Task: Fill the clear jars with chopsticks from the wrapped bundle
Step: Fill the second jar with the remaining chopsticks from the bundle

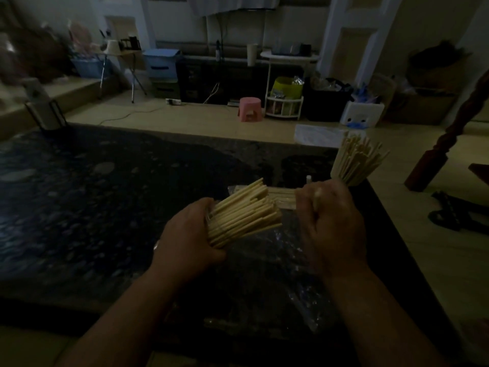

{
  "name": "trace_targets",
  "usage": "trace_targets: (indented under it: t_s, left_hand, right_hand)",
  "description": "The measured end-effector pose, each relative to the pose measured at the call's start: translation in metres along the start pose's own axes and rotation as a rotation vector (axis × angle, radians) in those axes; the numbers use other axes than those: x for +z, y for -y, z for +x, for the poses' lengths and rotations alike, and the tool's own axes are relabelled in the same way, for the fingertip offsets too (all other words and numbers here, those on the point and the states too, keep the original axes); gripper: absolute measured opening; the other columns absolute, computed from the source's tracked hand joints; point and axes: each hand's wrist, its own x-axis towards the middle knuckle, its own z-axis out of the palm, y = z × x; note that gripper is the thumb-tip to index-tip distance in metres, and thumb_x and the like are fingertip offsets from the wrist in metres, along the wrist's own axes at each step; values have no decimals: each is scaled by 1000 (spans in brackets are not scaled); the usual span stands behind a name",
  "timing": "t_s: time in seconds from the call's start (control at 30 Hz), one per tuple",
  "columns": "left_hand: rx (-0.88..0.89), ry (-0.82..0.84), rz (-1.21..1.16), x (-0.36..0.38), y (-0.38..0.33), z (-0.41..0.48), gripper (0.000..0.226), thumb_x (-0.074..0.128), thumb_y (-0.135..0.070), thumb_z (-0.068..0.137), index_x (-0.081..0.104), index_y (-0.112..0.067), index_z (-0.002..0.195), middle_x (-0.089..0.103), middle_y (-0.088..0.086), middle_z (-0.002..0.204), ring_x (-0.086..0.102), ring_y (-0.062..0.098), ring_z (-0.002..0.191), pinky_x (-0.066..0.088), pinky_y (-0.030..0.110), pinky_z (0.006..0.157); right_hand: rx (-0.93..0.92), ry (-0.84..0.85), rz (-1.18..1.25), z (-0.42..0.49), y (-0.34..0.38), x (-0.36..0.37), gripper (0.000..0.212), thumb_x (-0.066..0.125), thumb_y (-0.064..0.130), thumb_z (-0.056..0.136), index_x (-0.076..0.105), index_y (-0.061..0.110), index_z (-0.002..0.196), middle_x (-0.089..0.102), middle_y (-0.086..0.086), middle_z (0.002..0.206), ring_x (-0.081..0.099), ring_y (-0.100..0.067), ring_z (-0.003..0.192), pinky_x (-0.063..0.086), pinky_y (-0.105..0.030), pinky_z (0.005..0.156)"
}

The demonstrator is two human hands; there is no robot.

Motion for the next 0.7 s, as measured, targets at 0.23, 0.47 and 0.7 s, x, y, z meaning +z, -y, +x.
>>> trace_targets:
  t_s: [0.23,0.47,0.7]
  left_hand:
    - [51,21,16,9,-5,7,90,86,-30,56,42,-31,135,52,-10,127,48,7,111,37,21,89]
    - [73,27,-8,12,-4,9,93,84,-32,55,43,-28,138,52,-9,128,50,9,112,40,24,92]
    - [93,40,-2,9,-5,7,96,84,-32,55,41,-27,140,52,-8,129,50,9,113,37,21,92]
  right_hand:
    - [94,-133,226,5,-4,6,23,58,25,94,72,8,99,60,-7,96,50,9,83,34,0,79]
    - [438,-187,679,8,16,12,21,53,38,95,66,28,83,70,5,74,67,-8,72,52,-18,68]
    - [518,-114,731,8,14,13,37,51,28,98,64,25,64,62,6,58,61,-8,57,50,-23,55]
